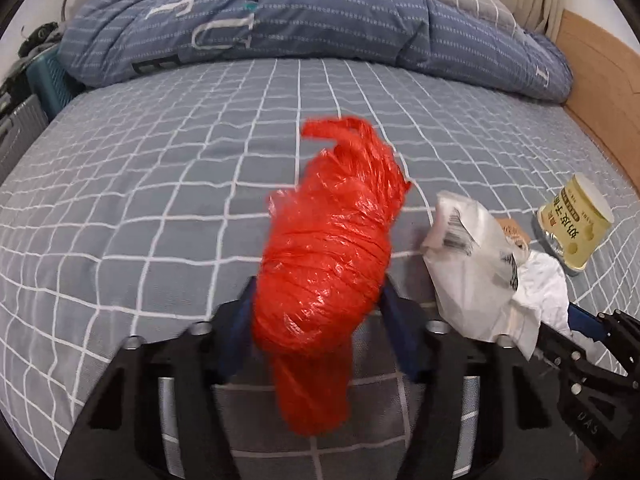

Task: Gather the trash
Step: 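Grasp the red plastic bag with the left tool while the right tool grasps the white tissue, then carry the red bag and white tissue with both tools to the black bin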

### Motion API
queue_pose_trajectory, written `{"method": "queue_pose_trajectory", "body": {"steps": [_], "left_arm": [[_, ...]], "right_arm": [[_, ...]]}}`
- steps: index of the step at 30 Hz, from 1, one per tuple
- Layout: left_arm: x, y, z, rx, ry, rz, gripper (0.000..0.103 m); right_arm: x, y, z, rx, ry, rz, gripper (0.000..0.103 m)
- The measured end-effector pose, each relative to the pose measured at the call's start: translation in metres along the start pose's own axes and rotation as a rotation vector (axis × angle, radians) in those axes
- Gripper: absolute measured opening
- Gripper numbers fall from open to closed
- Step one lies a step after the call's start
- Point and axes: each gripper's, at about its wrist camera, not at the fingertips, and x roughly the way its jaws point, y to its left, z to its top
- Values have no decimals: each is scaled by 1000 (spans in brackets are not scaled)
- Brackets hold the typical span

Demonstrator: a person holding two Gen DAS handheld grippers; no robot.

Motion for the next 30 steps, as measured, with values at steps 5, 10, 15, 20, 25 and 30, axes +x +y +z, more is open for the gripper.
{"method": "queue_pose_trajectory", "body": {"steps": [5, 10, 15, 20, 25, 30], "left_arm": [[3, 0, -5, -8, 11, 0, 40], [0, 4, -4, -30, 9, -9, 39], [-6, 6, -6, -23, 9, 1, 39], [-15, 10, -8, -33, 2, 6, 39], [-28, 12, -9, -26, -6, -19, 38], [-44, 12, -16, -21, -21, -17, 38]], "right_arm": [[1, -4, -2, 8, 10, 6, 10], [-2, -5, -2, 13, 0, 6, 8], [-10, -3, 1, 20, -21, 3, 8], [-22, 1, 4, 21, -50, 5, 8], [-32, 5, 6, 21, -72, 18, 8], [-41, 10, 8, 26, -88, 32, 8]]}}
